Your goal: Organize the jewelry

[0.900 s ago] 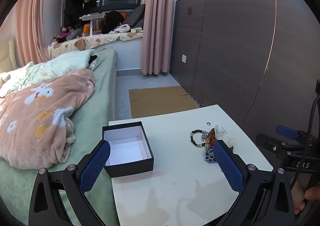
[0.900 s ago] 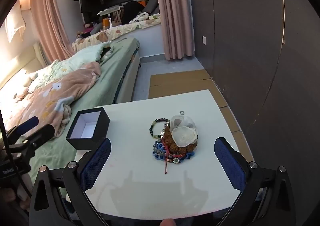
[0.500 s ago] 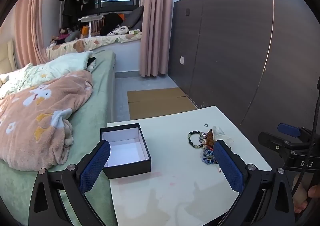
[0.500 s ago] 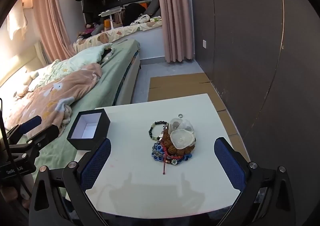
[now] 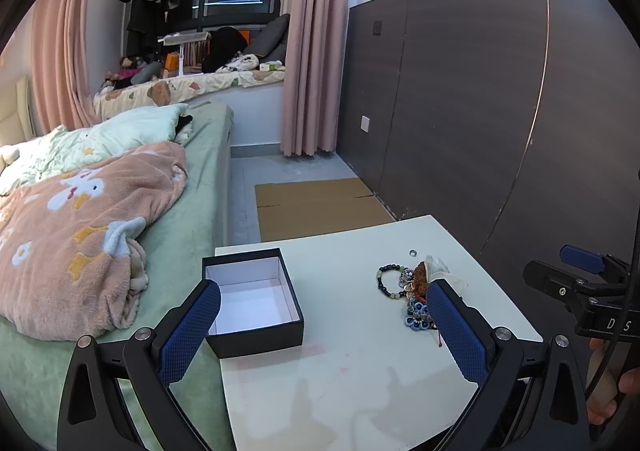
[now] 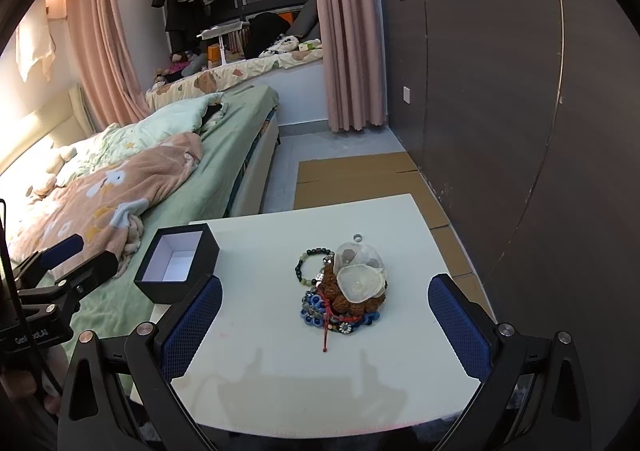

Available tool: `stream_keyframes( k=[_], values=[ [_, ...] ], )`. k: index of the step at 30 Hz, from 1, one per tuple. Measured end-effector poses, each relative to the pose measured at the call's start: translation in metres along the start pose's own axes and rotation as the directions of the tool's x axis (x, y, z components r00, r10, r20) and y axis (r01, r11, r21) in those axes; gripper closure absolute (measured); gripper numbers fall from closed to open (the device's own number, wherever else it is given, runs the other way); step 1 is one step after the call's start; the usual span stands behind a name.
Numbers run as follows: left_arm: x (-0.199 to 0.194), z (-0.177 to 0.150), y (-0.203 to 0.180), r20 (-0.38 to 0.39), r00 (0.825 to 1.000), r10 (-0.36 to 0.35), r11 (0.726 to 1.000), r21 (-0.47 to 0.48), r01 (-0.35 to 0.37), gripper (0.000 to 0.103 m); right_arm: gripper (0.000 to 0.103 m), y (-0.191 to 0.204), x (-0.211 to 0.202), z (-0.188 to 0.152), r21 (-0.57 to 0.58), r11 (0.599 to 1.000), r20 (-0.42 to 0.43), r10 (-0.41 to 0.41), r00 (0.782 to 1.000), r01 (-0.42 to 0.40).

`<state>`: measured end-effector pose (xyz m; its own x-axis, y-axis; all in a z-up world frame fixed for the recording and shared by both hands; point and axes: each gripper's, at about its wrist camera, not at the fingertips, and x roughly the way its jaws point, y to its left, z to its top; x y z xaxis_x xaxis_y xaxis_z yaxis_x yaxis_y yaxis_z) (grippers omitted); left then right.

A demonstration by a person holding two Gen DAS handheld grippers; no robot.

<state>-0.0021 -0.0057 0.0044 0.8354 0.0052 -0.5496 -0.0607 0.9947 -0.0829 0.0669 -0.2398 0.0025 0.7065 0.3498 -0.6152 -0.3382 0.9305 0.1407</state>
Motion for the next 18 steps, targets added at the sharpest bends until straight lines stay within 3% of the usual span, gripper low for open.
stream_keyframes(
  k=[18],
  values=[
    [0.0022, -0.0014, -0.0013, 0.004, 1.000, -0.012, 1.000, -0.001, 0.012, 0.000, 0.000, 0.0026, -0.0013, -0.0015, -0.005, 1.000, -0.001, -0.012, 1.000, 0.012]
  ],
)
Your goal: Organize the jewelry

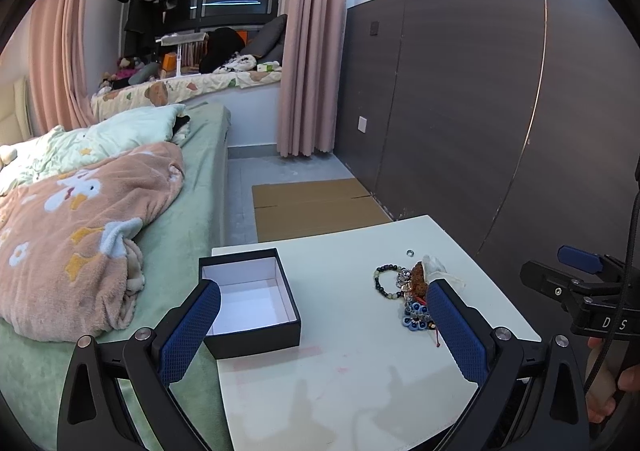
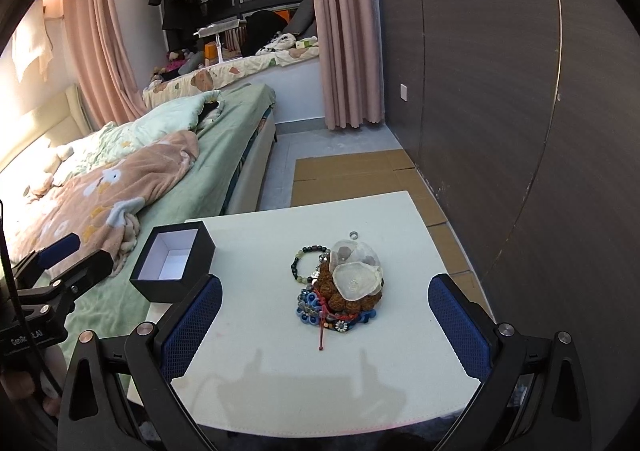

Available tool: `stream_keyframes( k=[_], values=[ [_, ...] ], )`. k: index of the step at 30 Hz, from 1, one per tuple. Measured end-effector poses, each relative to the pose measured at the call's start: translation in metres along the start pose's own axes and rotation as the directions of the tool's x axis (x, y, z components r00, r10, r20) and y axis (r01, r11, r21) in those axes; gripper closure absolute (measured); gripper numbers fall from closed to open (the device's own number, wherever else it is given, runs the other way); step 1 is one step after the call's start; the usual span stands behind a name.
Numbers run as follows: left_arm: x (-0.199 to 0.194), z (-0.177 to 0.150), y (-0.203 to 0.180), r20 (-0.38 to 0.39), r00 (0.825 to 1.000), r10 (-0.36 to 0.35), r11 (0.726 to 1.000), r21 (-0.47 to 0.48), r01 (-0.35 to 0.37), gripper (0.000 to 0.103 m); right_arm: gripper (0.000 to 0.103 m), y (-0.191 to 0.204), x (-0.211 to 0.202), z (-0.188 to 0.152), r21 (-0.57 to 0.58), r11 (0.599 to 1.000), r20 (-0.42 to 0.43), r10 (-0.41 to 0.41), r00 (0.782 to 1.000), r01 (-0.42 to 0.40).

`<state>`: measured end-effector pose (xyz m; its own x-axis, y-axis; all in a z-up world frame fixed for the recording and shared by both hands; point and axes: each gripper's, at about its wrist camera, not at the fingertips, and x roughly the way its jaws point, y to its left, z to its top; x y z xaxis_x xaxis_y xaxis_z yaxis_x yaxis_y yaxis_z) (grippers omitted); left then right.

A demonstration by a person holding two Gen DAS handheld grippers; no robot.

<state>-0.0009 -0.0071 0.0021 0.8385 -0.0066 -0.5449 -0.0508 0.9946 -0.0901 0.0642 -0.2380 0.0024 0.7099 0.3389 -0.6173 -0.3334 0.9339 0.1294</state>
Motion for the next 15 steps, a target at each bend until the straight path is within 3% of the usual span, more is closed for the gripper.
stream_keyframes(
  k=[15],
  values=[
    [0.0009, -0.0005, -0.0011, -0.002, 1.000, -0.002, 1.000, -0.003, 0.002, 0.000, 0.000, 0.0003, 0.0009, 0.0000, -0.001, 1.000, 0.001, -0.003, 1.000, 0.003]
  ],
)
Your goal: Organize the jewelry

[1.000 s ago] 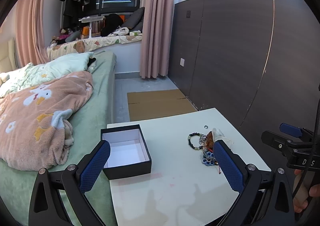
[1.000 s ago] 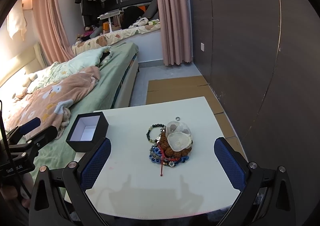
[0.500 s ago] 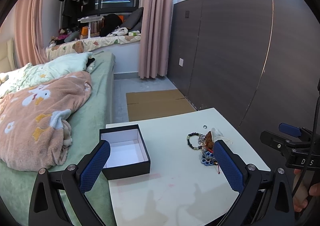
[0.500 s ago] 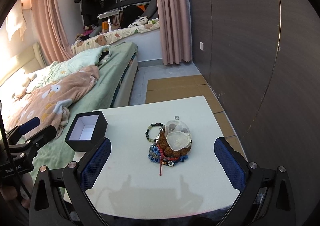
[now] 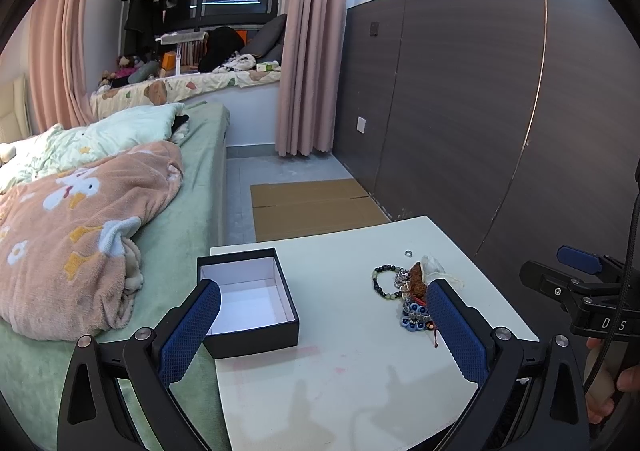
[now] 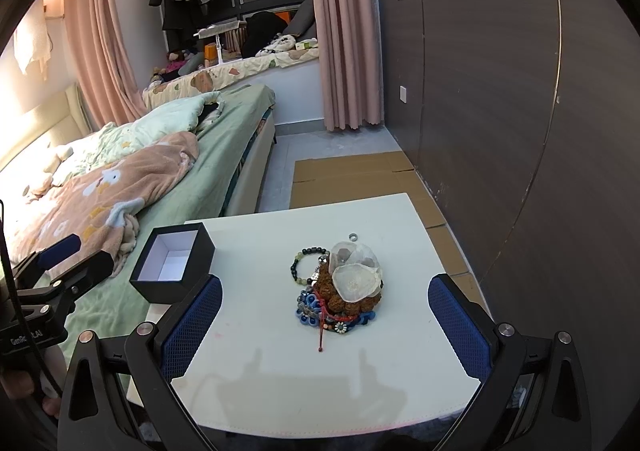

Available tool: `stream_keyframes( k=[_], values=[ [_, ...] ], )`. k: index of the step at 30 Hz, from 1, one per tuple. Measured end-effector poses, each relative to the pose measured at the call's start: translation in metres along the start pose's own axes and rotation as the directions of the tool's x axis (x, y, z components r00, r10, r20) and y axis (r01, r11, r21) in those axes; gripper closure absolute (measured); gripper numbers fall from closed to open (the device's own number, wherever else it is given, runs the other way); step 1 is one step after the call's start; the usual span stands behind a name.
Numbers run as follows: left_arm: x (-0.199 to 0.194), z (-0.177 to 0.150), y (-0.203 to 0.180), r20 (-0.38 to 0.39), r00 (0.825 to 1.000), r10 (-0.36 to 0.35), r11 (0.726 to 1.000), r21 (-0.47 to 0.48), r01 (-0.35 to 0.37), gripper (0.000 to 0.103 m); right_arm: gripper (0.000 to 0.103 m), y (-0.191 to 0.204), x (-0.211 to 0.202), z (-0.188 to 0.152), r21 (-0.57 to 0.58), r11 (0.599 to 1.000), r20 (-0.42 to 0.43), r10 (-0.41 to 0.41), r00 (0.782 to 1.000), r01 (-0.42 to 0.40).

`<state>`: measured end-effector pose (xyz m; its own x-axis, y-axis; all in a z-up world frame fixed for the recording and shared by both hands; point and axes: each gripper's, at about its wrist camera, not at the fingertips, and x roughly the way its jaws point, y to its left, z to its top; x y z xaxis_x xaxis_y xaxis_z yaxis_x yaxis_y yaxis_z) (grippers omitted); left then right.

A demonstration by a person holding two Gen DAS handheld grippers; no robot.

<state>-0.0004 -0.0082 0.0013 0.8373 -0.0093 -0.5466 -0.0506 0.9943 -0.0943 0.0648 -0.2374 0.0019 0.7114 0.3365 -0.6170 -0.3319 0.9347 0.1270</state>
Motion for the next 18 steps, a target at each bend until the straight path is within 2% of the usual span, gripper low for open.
stream_keyframes(
  k=[18],
  values=[
    [0.0009, 0.0010, 0.0003, 0.004, 1.000, -0.003, 1.000, -0.010, 0.003, 0.000, 0.000, -0.0074, 0.0017, 0.0005, 0.013, 1.000, 0.011, -0.021, 1.000, 0.021]
  ],
)
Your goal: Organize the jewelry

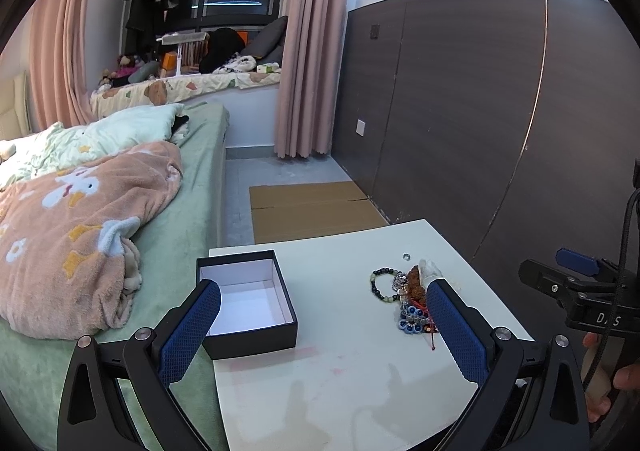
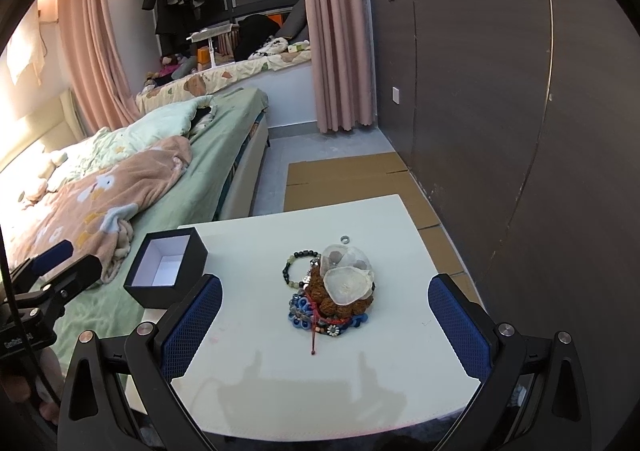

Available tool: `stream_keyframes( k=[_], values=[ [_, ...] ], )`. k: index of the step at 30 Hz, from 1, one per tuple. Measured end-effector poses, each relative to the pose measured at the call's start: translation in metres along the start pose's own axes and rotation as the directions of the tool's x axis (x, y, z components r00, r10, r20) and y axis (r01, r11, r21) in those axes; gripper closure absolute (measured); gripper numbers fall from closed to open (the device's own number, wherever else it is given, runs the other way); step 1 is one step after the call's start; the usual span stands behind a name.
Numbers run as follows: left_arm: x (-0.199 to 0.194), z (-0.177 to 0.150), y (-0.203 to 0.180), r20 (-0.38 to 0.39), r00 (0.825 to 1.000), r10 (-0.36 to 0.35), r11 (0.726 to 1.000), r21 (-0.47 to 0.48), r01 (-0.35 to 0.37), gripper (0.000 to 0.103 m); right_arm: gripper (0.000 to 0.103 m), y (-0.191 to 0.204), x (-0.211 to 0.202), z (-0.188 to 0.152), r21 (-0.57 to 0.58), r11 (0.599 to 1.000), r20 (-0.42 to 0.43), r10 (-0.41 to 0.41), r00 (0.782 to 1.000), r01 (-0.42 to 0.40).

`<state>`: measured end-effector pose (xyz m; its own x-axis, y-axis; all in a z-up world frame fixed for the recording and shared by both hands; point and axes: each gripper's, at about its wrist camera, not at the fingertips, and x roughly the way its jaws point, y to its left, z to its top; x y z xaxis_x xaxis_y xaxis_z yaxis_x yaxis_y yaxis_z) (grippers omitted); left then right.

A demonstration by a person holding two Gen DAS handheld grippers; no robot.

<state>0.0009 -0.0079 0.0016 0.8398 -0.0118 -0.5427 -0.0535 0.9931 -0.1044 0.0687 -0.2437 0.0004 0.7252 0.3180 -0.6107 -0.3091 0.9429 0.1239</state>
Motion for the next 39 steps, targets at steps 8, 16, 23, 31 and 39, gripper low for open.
stream_keyframes(
  k=[8, 16, 23, 31, 39],
  values=[
    [0.008, 0.004, -0.001, -0.001, 1.000, 0.004, 1.000, -0.014, -0.004, 0.000, 0.000, 0.000, -0.001, 0.000, 0.004, 1.000, 0.001, 0.006, 1.000, -0.006],
    [0.026, 0.010, -0.009, -0.016, 0.999, -0.036, 0.999, -0.041, 0.035, 0.000, 0.000, -0.022, 0.012, 0.002, 0.091, 0.996, -0.026, 0.018, 0.999, -0.016],
    [0.054, 0.009, -0.023, -0.056, 0.993, -0.101, 0.994, -0.042, 0.098, 0.005, 0.000, -0.055, 0.030, 0.002, 0.219, 0.976, -0.085, 0.017, 0.996, 0.002],
    [0.090, 0.002, -0.047, -0.135, 0.973, -0.189, 0.982, -0.036, 0.185, 0.021, 0.002, -0.082, 0.048, 0.004, 0.327, 0.945, -0.103, 0.052, 0.993, -0.016],
    [0.117, 0.002, -0.073, -0.167, 0.962, -0.215, 0.976, 0.002, 0.219, 0.029, 0.008, -0.109, 0.075, 0.002, 0.434, 0.901, -0.159, 0.057, 0.986, 0.018]
  ],
)
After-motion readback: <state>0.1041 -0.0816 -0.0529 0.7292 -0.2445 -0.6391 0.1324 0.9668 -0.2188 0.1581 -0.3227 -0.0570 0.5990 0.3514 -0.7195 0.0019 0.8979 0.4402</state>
